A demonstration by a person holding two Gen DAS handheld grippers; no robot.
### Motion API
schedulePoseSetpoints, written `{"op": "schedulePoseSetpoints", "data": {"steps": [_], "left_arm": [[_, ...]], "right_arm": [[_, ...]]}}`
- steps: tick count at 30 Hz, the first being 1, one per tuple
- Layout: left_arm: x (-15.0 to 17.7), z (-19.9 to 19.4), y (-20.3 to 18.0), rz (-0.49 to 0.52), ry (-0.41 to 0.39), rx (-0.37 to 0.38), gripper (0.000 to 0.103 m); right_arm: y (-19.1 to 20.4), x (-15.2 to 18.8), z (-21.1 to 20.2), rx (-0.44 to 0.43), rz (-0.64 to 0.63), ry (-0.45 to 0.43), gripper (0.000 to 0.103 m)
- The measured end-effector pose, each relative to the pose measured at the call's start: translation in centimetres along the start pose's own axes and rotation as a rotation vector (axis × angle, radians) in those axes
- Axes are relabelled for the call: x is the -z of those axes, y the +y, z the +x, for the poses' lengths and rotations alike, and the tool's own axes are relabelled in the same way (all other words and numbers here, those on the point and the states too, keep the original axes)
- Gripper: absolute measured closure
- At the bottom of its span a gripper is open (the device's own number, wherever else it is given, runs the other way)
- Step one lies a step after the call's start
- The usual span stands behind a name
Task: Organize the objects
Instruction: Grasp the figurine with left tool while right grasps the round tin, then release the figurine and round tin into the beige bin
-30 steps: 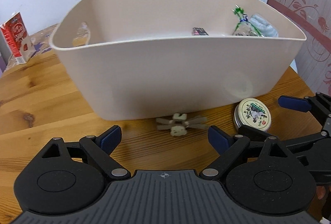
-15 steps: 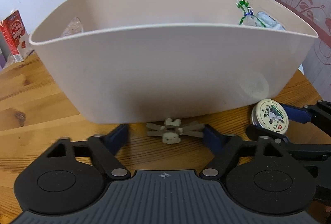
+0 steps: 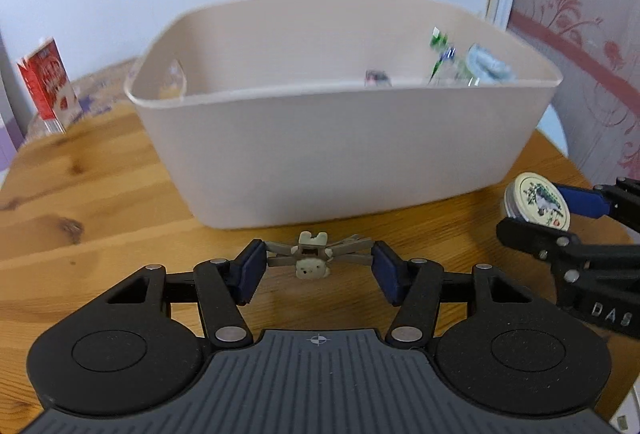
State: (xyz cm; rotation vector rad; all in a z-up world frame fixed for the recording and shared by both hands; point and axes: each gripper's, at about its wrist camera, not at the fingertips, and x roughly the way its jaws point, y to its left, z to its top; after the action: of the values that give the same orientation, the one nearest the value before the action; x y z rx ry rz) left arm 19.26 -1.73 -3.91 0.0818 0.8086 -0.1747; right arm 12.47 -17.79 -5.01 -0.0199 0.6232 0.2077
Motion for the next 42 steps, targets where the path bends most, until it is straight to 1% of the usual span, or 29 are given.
{"op": "schedulePoseSetpoints", "data": {"steps": [4, 7, 11, 13, 16, 19, 23, 26, 31, 35, 37, 38, 39, 40, 41, 42], "left_arm": [[-0.3, -2.7, 0.3, 0.0, -0.065, -0.001, 0.044], [-1.6, -4.6, 0.6, 0.003, -0.123, -0.012, 0.044], [-3.4, -7.0, 0.8, 0.005, -0.215, -0.059, 0.044], [-4.5, -7.4, 1.5, 0.012, -0.243, -0.073, 0.044], [-6.7, -6.7, 1.9, 0.013, -0.256, -0.093, 0.044], [-8.2, -5.4, 2.0, 0.026, -0.25, -0.087, 0.044], [-9.6, -2.7, 1.6, 0.061, -0.205, -0.101, 0.044], [-10.4, -0.2, 1.4, 0.061, -0.155, -0.103, 0.044], [-10.4, 2.7, 0.7, 0.087, -0.095, -0.118, 0.044], [-10.3, 4.6, 0.8, 0.083, -0.013, -0.115, 0.043], [-10.0, 4.9, 0.7, 0.09, 0.008, -0.127, 0.042], [-9.8, 4.8, 0.7, 0.093, 0.008, -0.132, 0.036], [-9.6, 4.6, 0.7, 0.093, 0.004, -0.135, 0.031], [-9.5, 4.3, 0.8, 0.088, -0.004, -0.134, 0.023], [-9.4, 3.9, 0.9, 0.078, -0.017, -0.13, 0.018], [-9.3, 3.5, 1.0, 0.068, -0.03, -0.126, 0.017]], "right_arm": [[0.1, -1.3, -2.2, -0.008, -0.001, -0.064, 0.052], [0.3, -2.8, -3.5, -0.016, -0.006, -0.121, 0.051], [0.3, -5.2, -4.6, -0.023, -0.008, -0.195, 0.052], [0.2, -6.6, -4.5, -0.021, -0.01, -0.219, 0.051], [0.0, -8.6, -3.8, -0.011, -0.005, -0.244, 0.051], [-0.2, -10.3, -2.8, -0.015, 0.014, -0.254, 0.052], [-0.5, -11.7, -0.7, -0.004, 0.018, -0.235, 0.052], [-0.7, -12.1, 1.3, 0.001, 0.028, -0.195, 0.051], [-1.1, -11.5, 4.4, 0.006, 0.026, -0.102, 0.051], [-1.2, -11.1, 6.1, 0.021, 0.027, -0.028, 0.051], [-1.5, -10.8, 6.1, 0.019, 0.048, -0.021, 0.039], [-1.6, -10.7, 5.9, 0.02, 0.057, -0.026, 0.033], [-1.7, -10.6, 5.6, 0.024, 0.062, -0.031, 0.031], [-1.7, -10.6, 5.3, 0.029, 0.062, -0.04, 0.026], [-1.7, -10.6, 4.8, 0.036, 0.059, -0.049, 0.023], [-1.8, -10.6, 4.4, 0.045, 0.056, -0.058, 0.022]]}}
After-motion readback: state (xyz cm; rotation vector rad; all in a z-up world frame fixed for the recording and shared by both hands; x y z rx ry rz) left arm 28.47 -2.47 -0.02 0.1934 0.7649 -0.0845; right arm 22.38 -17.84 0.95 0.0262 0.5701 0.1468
